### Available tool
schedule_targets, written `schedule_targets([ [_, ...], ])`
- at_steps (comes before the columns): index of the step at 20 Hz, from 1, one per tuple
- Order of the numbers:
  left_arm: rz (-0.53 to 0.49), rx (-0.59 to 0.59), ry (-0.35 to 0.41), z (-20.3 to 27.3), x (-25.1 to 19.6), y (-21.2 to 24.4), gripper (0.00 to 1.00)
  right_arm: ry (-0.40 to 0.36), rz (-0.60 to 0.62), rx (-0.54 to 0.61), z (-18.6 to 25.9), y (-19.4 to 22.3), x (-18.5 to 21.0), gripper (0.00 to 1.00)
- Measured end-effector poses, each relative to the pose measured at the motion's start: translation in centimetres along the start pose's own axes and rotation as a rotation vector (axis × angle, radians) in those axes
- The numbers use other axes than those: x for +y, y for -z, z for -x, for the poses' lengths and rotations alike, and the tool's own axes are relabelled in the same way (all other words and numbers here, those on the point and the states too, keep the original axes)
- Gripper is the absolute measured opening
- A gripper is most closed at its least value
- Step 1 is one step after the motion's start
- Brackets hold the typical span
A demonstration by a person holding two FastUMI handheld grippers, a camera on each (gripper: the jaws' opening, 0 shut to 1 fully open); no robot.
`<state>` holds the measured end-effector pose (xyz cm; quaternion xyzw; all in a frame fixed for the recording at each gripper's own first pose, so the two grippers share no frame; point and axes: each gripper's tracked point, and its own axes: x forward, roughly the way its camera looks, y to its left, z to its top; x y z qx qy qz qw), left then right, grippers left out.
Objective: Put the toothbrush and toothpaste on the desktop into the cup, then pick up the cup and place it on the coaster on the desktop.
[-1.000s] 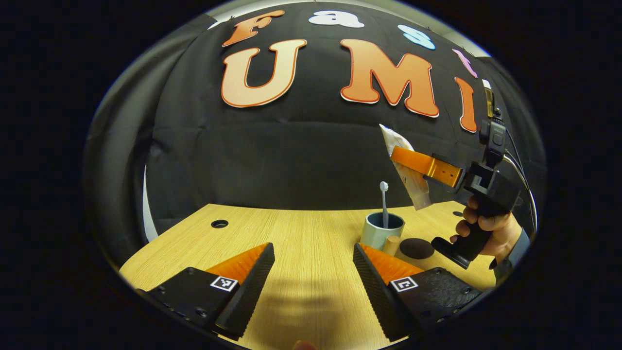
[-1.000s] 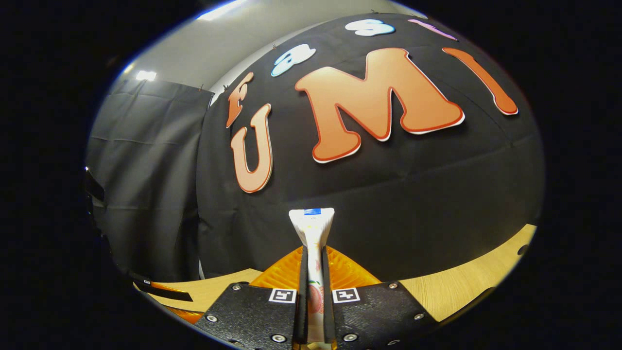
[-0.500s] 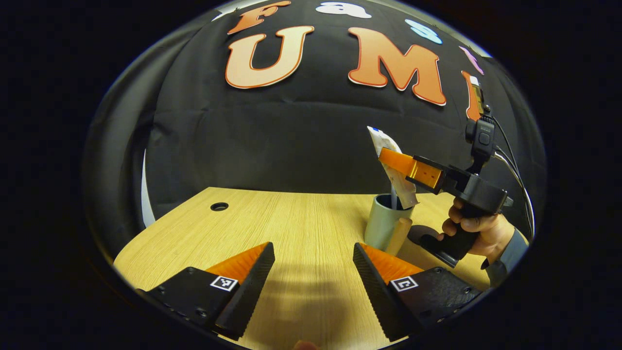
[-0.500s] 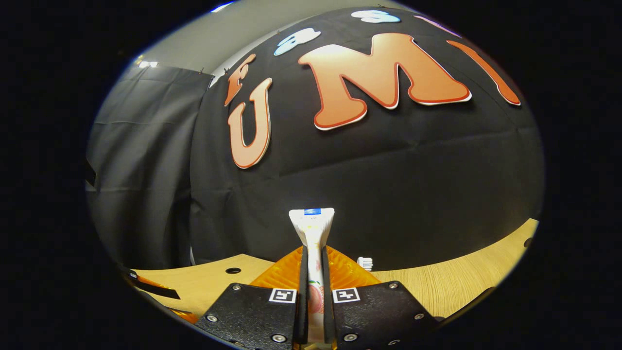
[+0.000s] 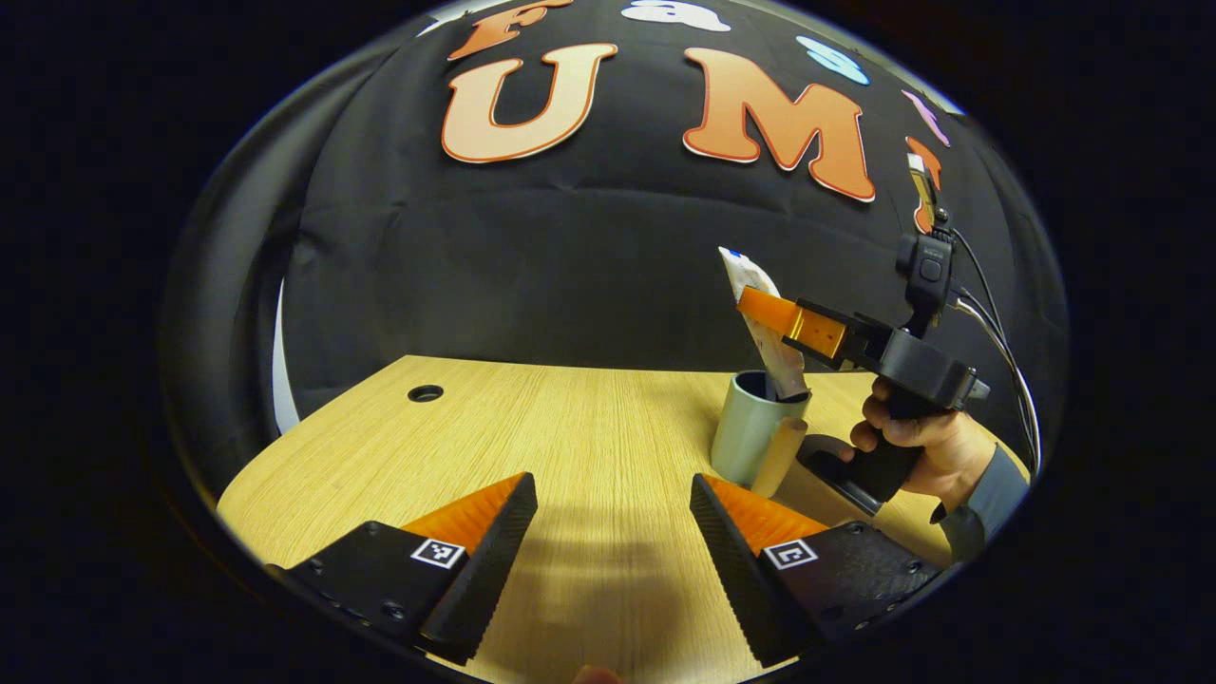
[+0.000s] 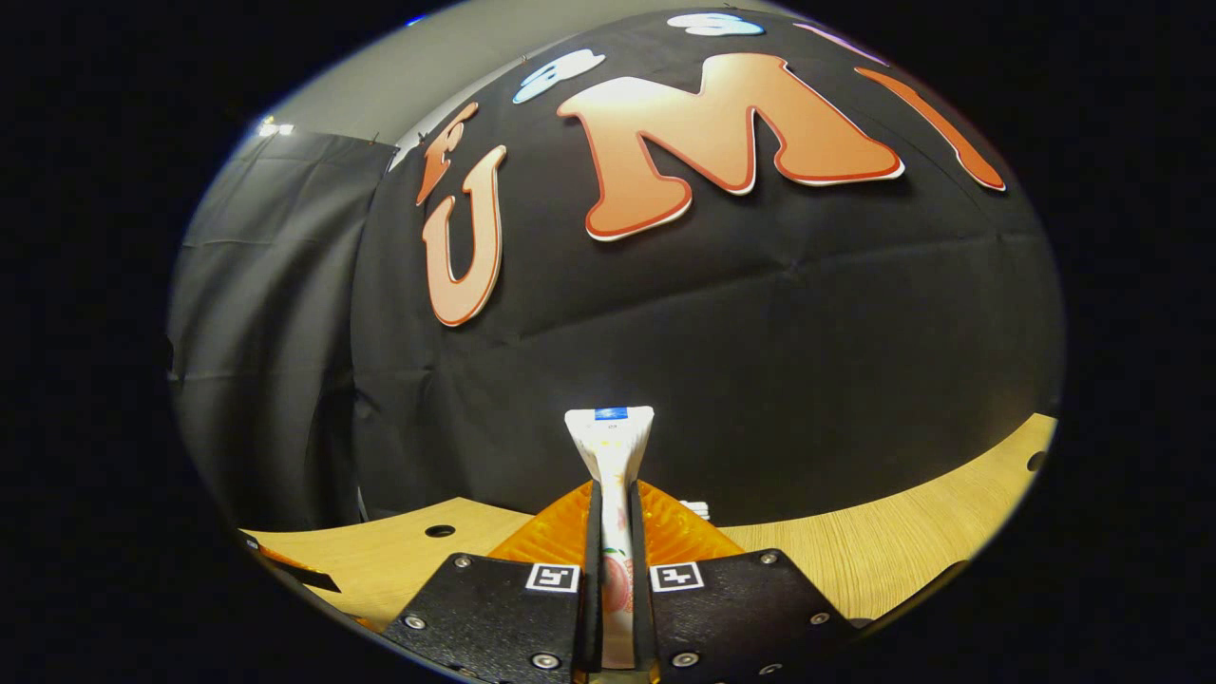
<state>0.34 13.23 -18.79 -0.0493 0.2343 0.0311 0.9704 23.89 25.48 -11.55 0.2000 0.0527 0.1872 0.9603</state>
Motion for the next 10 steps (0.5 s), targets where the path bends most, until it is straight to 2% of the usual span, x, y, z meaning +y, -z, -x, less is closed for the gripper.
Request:
schedule_targets([
  [4,0.001,0.018,0.002,-0.3,-0.1,0.5,0.98,0.023,0.041,0.059,0.2,1.7,-0.4,0.15],
  [10,0.005,0.063,0.003,-1.0,-0.3,1.8,0.98,0.008,0.095,0.114,2.0,1.0,-0.4,0.16],
])
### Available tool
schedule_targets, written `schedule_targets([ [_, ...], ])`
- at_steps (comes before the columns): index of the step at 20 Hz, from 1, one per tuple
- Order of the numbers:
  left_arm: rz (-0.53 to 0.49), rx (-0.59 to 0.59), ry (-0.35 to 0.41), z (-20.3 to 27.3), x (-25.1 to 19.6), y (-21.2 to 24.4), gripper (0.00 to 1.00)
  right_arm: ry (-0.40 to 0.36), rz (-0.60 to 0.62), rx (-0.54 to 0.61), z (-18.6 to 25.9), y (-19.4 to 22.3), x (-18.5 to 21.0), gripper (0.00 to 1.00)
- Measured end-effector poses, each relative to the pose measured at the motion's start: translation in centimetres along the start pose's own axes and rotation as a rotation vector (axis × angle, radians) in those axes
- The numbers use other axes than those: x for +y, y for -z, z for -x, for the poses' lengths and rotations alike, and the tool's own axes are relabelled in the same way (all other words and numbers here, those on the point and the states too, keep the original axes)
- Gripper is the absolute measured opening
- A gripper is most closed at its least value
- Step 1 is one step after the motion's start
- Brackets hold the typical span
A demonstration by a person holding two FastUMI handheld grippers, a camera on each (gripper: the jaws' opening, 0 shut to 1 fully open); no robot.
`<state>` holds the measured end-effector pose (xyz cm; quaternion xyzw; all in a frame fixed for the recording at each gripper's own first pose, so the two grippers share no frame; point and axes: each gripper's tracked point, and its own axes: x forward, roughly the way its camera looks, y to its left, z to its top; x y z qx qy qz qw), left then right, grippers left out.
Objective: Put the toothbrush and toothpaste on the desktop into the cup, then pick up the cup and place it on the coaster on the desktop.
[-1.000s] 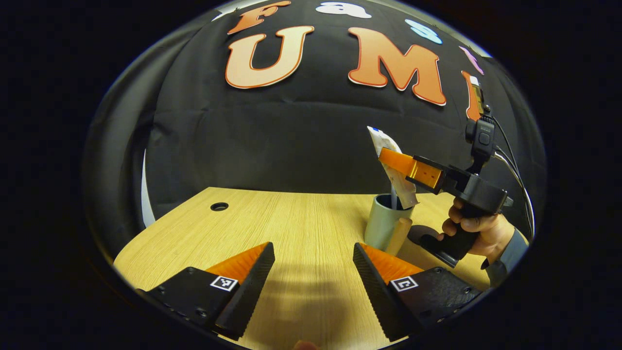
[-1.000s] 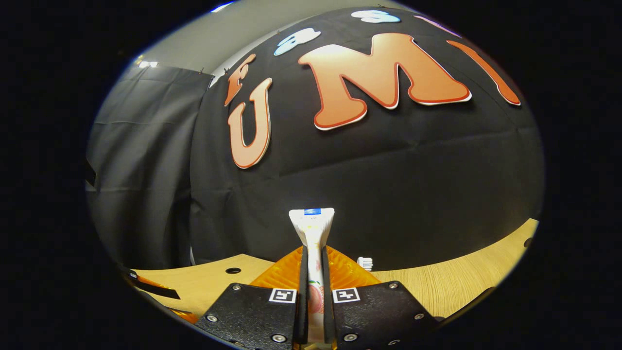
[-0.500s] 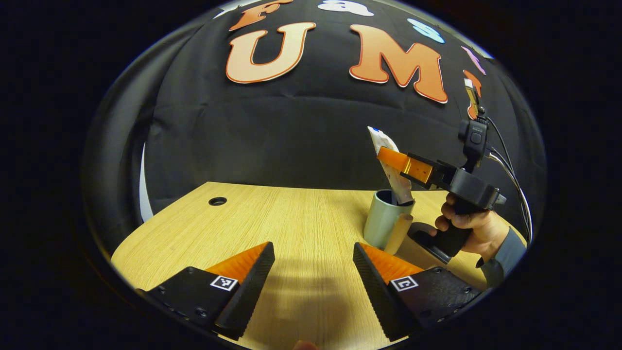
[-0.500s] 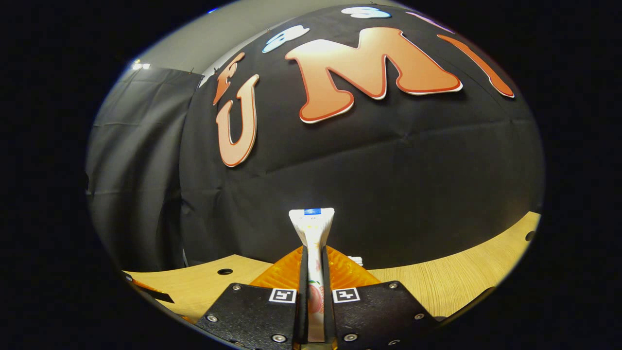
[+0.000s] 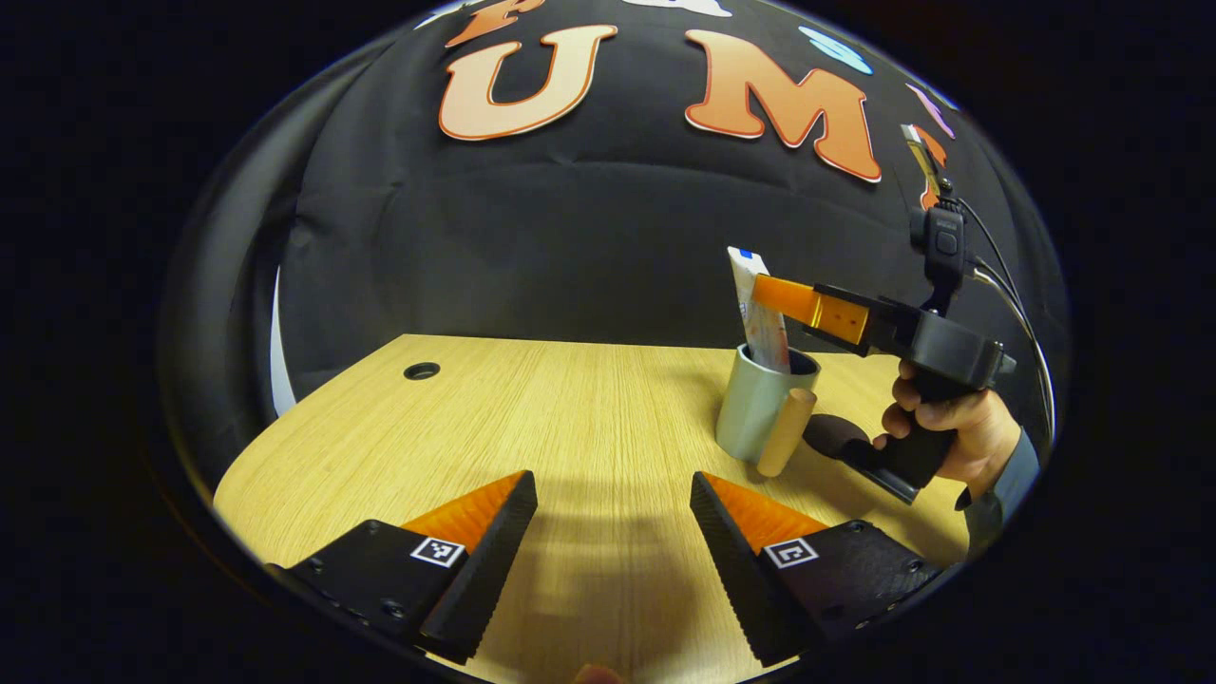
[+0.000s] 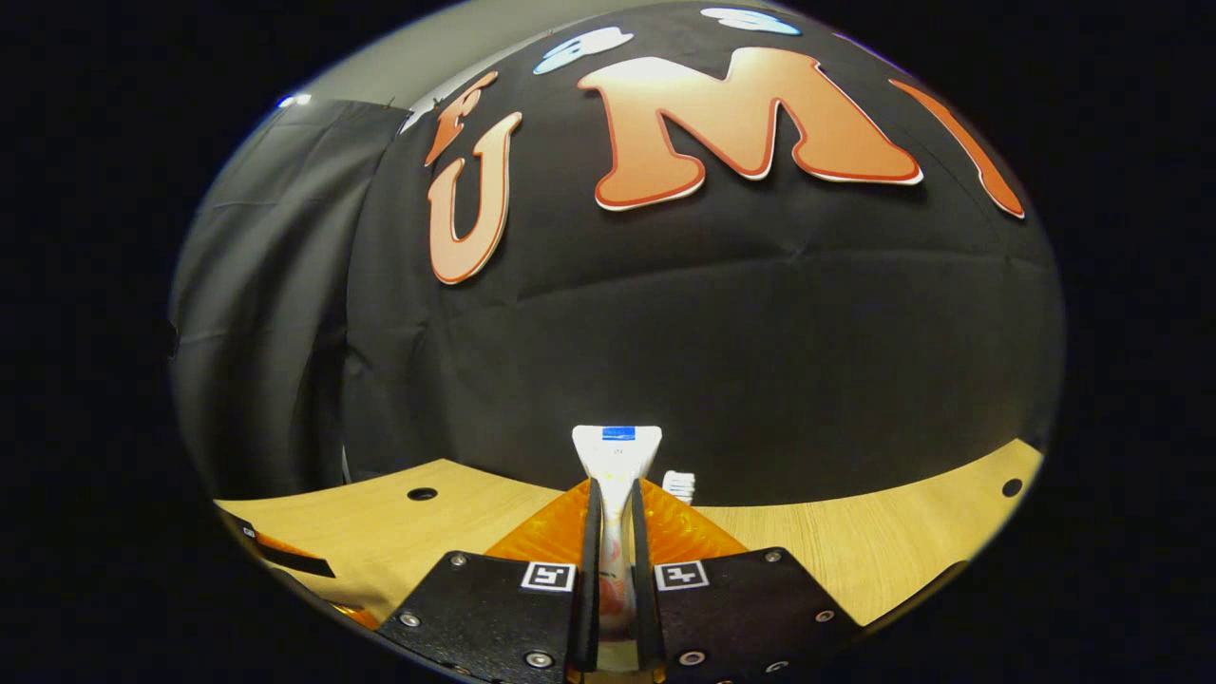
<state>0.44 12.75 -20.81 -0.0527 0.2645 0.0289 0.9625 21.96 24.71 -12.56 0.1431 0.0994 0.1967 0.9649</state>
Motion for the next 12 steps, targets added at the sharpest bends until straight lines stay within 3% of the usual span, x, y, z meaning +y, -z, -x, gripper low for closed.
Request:
schedule_targets([
  [9,0.011,-0.019,0.037,1.1,-2.7,-2.0,0.98,-0.027,0.058,0.005,5.3,-2.7,-0.3,0.17],
  [11,-0.015,-0.034,0.039,1.4,-3.7,-3.6,0.97,-0.024,0.076,0.017,6.6,-3.3,-0.7,0.20],
  [12,-0.024,-0.045,0.042,1.3,-4.2,-4.4,0.97,-0.015,0.091,0.019,6.9,-3.5,-1.2,0.27],
])
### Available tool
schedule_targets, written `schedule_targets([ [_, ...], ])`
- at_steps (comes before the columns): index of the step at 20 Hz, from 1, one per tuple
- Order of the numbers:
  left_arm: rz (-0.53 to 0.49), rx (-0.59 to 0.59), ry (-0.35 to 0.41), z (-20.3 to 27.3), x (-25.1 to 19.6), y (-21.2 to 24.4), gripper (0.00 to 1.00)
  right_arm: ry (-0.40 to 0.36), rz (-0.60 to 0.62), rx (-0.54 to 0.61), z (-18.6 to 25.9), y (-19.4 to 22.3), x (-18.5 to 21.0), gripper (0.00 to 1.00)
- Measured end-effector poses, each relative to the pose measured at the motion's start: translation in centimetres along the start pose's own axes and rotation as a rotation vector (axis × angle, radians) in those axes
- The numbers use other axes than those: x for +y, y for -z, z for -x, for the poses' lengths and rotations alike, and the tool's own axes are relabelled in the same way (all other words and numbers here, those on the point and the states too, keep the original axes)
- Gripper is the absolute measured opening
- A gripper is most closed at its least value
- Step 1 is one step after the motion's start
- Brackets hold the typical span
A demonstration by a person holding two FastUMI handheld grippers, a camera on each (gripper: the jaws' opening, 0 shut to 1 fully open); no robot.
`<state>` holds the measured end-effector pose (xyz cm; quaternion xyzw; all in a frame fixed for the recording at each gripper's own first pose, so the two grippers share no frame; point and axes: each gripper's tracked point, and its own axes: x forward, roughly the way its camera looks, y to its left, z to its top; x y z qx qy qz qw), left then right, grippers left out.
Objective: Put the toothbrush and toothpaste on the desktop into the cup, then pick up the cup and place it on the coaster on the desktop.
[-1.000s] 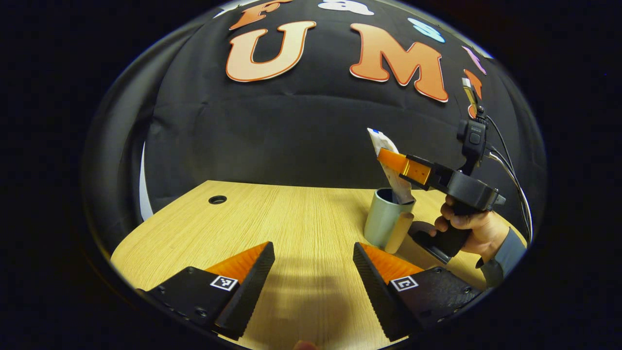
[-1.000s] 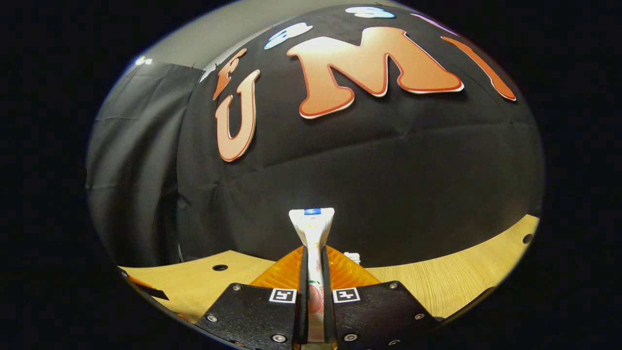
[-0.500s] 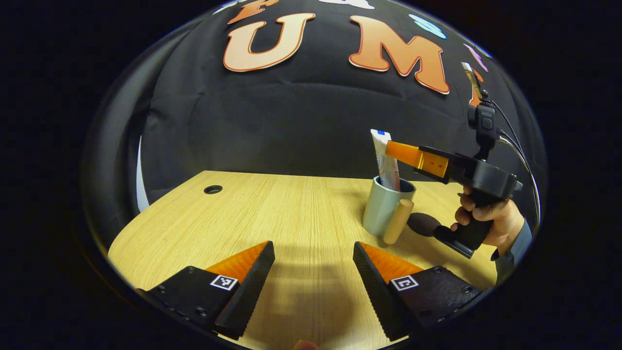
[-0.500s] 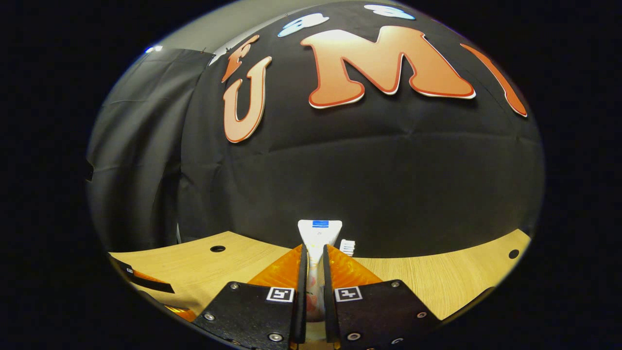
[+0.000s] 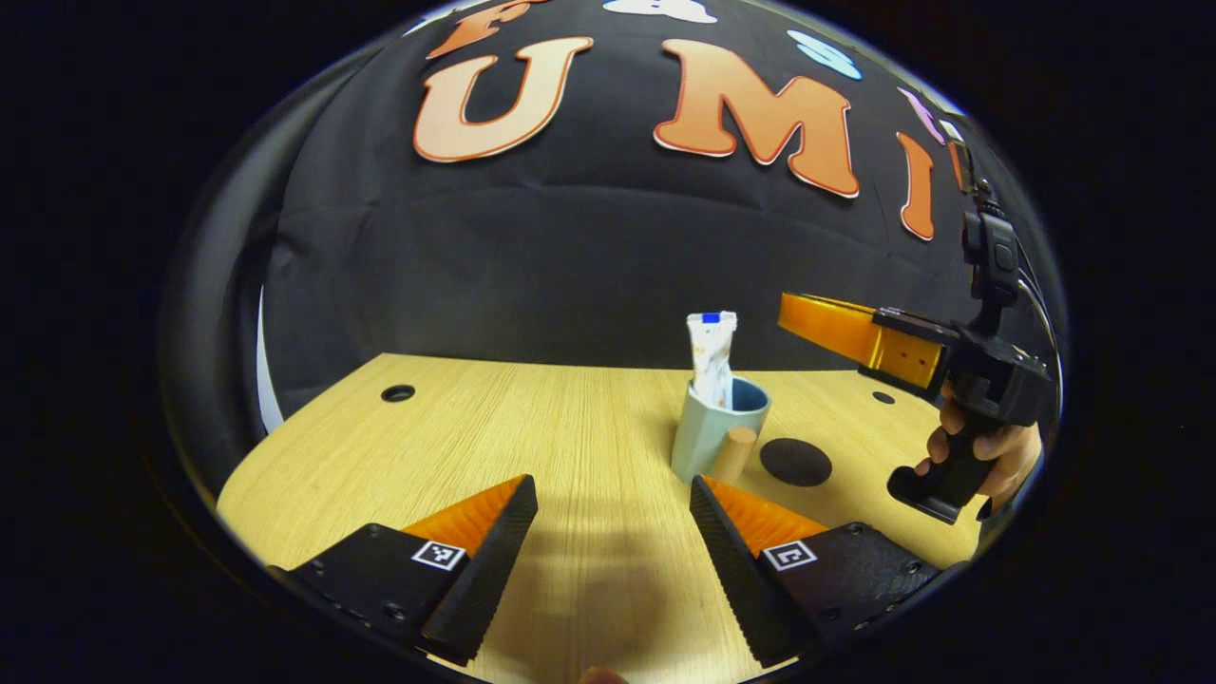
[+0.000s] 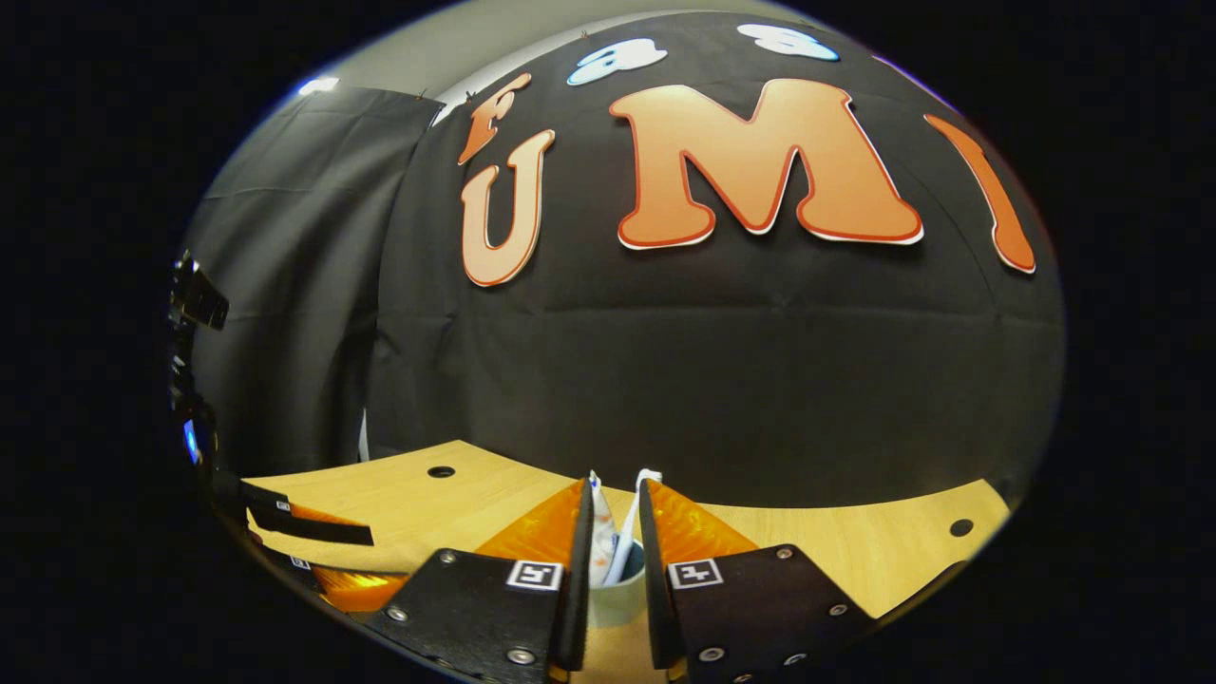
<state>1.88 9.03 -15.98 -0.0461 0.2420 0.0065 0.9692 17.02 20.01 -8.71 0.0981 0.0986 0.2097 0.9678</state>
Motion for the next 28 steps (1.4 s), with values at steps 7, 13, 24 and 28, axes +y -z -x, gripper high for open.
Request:
schedule_targets([
  [7,-0.044,0.032,0.073,-1.6,-4.2,-2.4,0.97,0.049,-0.001,-0.044,6.1,-2.3,-3.2,0.78],
  [13,-0.053,0.171,0.183,-3.7,-8.1,-3.7,0.98,0.070,0.011,-0.115,11.8,-4.9,-4.9,0.89],
  [24,-0.204,0.527,0.184,-8.8,-11.2,-0.1,0.98,0.186,0.008,-0.148,20.2,-3.1,-10.1,0.91],
  [28,-0.262,0.627,0.147,-10.5,-10.1,2.9,0.98,0.181,0.000,-0.164,22.0,-3.3,-10.6,0.91],
])
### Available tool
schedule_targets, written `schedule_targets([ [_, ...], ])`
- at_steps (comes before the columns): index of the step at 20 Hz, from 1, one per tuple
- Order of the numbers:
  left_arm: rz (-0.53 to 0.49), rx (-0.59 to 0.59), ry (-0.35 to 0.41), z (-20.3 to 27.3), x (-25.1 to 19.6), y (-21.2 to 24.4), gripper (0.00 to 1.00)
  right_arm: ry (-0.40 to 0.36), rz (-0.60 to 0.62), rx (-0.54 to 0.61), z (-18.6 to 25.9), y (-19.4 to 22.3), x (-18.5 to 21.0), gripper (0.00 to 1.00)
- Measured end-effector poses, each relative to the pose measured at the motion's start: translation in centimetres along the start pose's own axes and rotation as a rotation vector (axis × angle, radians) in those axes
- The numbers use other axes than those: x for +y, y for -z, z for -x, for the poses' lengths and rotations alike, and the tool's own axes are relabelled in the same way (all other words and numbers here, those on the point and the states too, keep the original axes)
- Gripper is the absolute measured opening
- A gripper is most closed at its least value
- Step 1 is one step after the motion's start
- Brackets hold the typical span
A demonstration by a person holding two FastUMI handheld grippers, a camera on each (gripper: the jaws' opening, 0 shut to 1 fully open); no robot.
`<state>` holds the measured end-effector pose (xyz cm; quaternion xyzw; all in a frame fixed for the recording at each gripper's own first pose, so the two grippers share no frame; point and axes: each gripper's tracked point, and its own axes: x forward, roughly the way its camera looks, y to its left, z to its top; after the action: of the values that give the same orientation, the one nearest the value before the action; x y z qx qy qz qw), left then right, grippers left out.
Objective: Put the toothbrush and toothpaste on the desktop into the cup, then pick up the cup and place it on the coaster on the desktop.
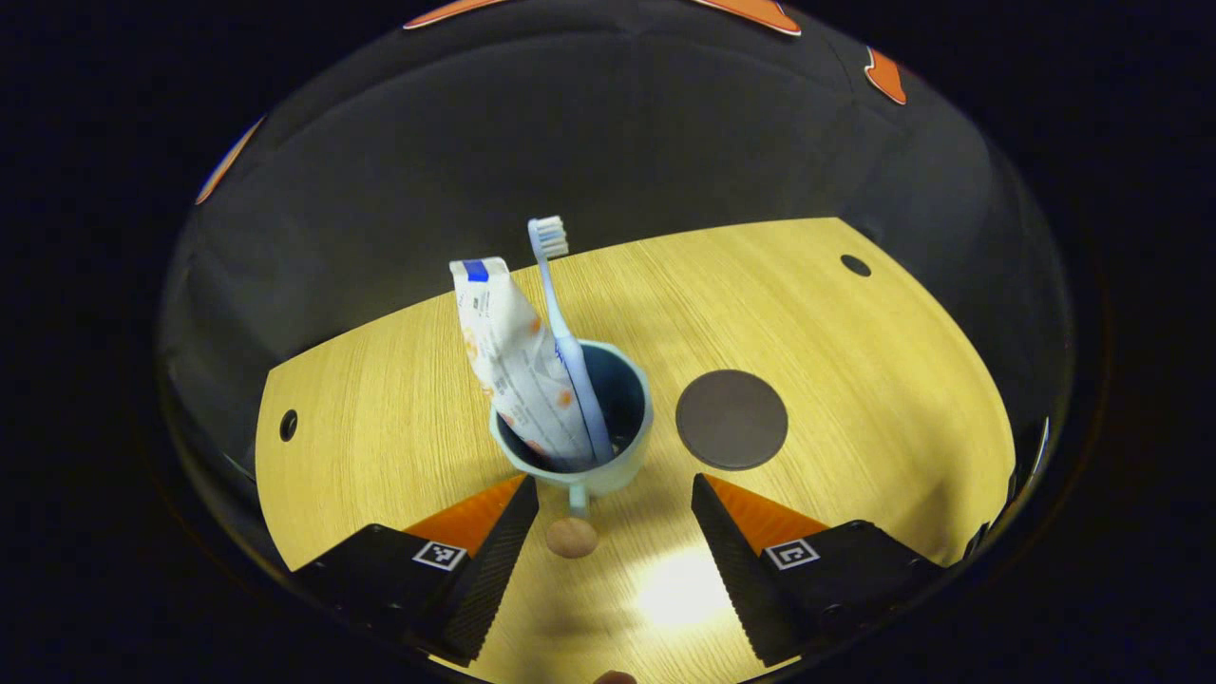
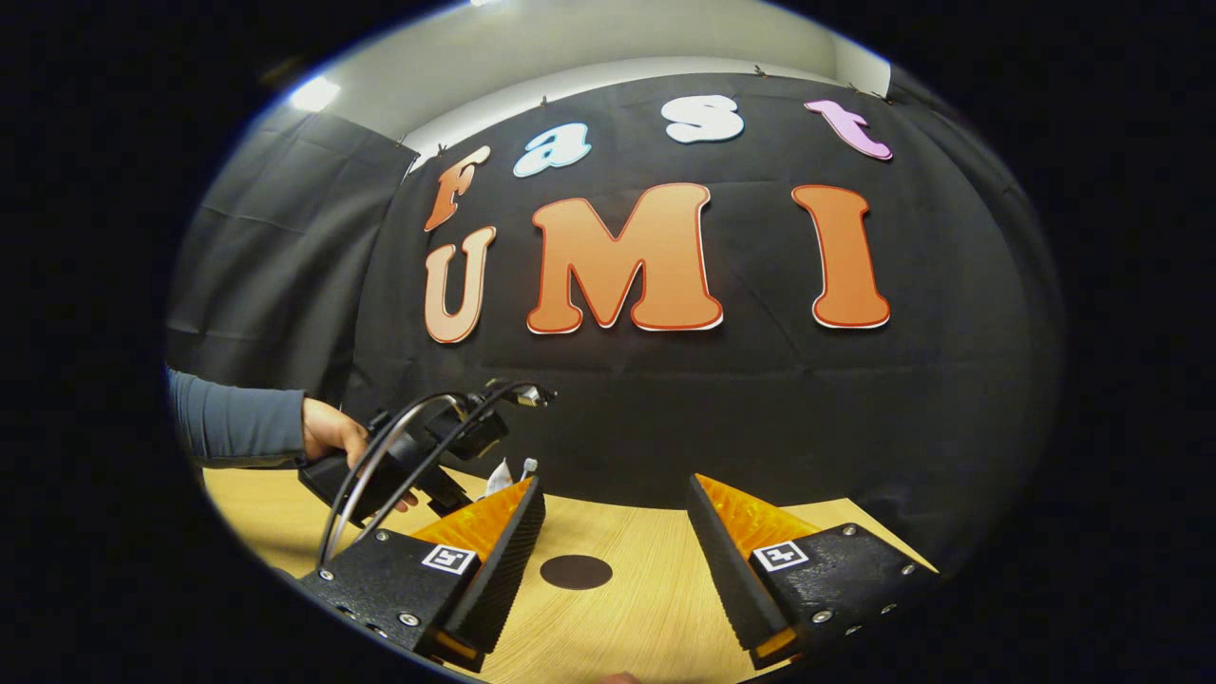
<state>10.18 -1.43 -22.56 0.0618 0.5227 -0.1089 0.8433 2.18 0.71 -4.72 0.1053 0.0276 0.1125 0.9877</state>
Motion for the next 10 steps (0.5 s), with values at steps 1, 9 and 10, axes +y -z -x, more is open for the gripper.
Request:
schedule_targets([
  [1,-0.007,0.017,-0.017,-0.3,0.2,0.2,0.98,-0.004,-0.008,-0.006,0.2,0.1,0.0,0.91],
  [9,0.012,0.082,-0.065,-3.0,1.2,1.7,0.71,-0.009,-0.036,0.015,1.8,1.2,0.5,0.91],
  [10,0.013,0.077,-0.062,-2.7,1.0,1.6,0.59,-0.012,-0.037,0.013,1.9,1.1,0.6,0.91],
])
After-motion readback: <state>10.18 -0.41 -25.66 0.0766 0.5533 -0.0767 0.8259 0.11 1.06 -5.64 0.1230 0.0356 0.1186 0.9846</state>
